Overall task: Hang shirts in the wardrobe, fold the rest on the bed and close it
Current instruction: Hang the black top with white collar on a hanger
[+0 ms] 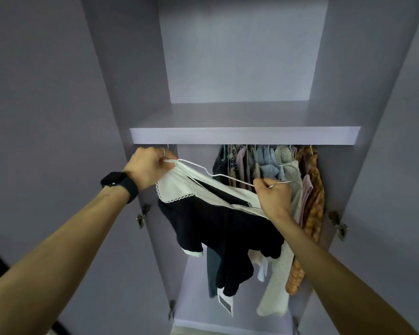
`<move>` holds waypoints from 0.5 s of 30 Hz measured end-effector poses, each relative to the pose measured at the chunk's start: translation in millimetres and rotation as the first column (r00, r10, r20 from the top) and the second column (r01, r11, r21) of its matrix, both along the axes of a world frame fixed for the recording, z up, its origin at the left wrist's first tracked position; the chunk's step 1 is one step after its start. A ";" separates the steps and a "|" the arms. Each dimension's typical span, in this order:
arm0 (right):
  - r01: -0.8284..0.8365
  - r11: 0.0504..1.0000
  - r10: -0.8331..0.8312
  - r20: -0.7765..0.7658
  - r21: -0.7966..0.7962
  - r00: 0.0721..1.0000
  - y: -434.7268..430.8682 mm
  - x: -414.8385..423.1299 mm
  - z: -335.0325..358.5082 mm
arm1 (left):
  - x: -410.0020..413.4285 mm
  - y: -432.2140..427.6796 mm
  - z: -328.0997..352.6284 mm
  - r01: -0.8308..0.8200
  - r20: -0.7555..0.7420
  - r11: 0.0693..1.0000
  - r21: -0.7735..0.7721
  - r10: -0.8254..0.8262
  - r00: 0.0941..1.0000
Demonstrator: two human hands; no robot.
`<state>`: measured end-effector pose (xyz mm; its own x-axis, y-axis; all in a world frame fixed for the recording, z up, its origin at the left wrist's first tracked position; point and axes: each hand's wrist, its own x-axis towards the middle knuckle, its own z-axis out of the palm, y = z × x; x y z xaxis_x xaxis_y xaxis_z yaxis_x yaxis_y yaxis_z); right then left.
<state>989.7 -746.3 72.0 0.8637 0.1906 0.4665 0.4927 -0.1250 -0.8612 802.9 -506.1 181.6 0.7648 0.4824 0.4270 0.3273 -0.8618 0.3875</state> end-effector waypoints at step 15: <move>0.193 0.945 -0.151 0.172 -0.263 0.974 -7.0 9.6 10.8 | 24.1 7.8 12.8 0.124 -0.002 0.987 0.103 -0.124 0.992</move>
<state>999.3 -753.3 82.9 0.8205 0.1849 0.5409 0.5610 -0.4419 -0.7000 827.0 -498.2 194.5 0.8142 0.3372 0.4727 0.2137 -0.9310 0.2959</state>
